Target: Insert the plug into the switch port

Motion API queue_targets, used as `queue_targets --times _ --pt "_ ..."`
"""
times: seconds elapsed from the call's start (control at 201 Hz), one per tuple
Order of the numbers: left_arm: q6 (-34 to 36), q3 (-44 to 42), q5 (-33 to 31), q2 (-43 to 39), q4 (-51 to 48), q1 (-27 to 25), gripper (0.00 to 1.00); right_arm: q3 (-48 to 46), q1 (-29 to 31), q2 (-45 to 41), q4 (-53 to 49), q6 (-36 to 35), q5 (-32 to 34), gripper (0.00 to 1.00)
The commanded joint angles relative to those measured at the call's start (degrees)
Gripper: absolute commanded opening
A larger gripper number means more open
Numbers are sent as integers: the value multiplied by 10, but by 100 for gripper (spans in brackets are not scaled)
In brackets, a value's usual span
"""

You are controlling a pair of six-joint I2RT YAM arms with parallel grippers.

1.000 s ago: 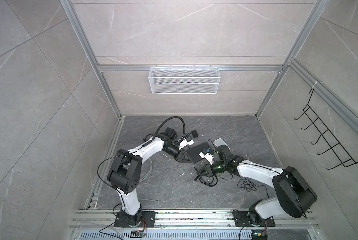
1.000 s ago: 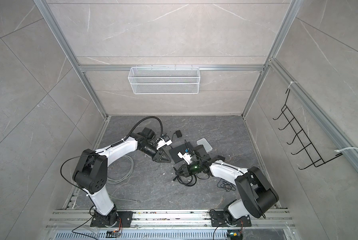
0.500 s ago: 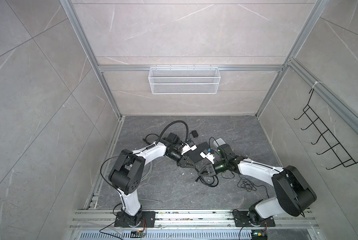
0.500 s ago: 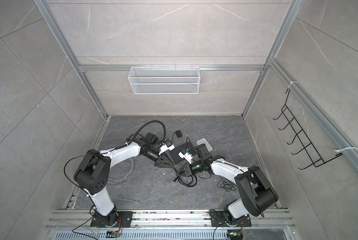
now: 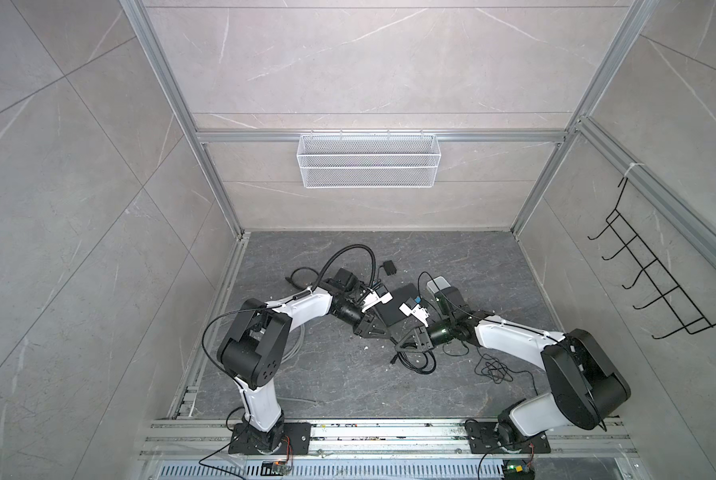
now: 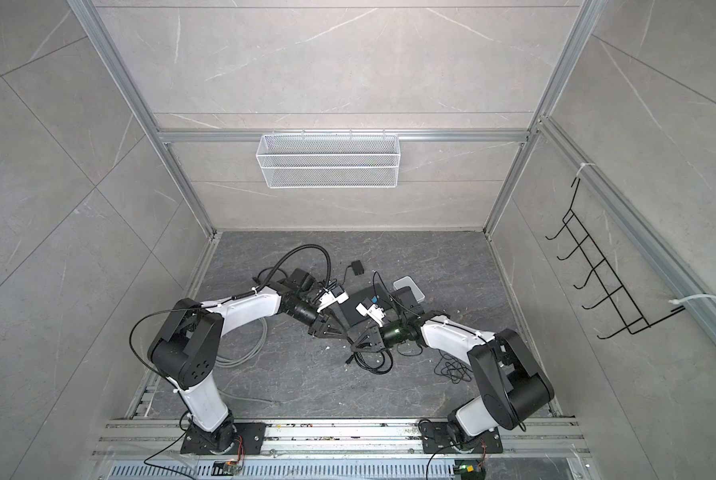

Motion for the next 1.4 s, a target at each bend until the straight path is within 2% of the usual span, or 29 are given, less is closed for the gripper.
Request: queue_targets --times 0.0,0.194,0.448,0.642,0.751,0.916,1.04,1.1,1.194,1.269,1.398 --pt "-8 1 16 -9 15 -1 36 20 -3 7 4 -7 -25 4" --pt "-26 3 25 -5 24 -1 23 30 -4 18 -7 -19 -29 4" --pt "-41 -5 35 -8 28 -1 13 36 -8 26 24 1 -46 5" --pt "-74 -18 32 -12 55 -1 6 42 -20 30 14 4 -32 11" --pt "-100 -17 21 -8 60 -2 3 46 -25 26 -2 0 -1 22" --pt "-162 -14 12 -1 86 -4 2 50 -25 29 6 6 20 25" --pt "-218 -14 -12 5 109 -4 1 46 -25 24 16 14 44 33" --pt "-246 7 -35 21 83 -4 1 40 -24 -1 9 10 81 37" --pt "-300 26 -53 44 70 -4 0 26 -15 -64 -17 -2 205 44" --pt "-338 19 -52 47 97 -7 0 11 3 -114 -26 -13 314 46" --pt "-373 21 -55 55 107 -6 0 -11 51 -154 -18 -43 447 46"
